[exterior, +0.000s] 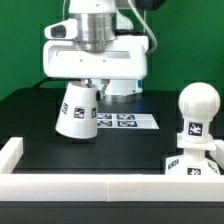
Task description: Assemble lamp
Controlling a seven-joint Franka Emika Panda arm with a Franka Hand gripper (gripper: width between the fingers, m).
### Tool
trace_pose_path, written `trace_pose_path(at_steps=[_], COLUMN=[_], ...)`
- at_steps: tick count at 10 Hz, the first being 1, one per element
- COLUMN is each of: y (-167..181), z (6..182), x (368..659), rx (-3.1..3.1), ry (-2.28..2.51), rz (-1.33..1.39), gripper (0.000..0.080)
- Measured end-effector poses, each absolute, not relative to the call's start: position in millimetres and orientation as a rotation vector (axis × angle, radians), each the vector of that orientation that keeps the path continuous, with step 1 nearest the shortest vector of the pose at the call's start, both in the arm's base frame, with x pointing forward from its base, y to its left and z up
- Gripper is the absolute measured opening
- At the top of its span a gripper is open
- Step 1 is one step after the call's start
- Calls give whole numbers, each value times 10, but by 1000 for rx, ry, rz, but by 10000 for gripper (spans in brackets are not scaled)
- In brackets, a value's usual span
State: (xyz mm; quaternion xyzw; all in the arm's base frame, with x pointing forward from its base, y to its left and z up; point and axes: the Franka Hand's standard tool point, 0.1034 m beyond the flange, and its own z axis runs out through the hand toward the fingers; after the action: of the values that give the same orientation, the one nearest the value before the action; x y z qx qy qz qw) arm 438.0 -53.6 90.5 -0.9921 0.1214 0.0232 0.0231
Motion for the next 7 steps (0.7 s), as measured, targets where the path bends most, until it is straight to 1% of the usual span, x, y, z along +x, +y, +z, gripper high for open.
trace_pose_path(at_steps=[3, 4, 5, 7], y=[-320, -283, -287, -286], z=[1303, 1397, 1456, 1425], x=[4989, 5173, 5257, 5235], rx=[-2972, -2933, -2903, -2908], ry=[561, 628, 665, 661], rz=[20, -15, -37, -30], gripper=[44, 44, 44, 44])
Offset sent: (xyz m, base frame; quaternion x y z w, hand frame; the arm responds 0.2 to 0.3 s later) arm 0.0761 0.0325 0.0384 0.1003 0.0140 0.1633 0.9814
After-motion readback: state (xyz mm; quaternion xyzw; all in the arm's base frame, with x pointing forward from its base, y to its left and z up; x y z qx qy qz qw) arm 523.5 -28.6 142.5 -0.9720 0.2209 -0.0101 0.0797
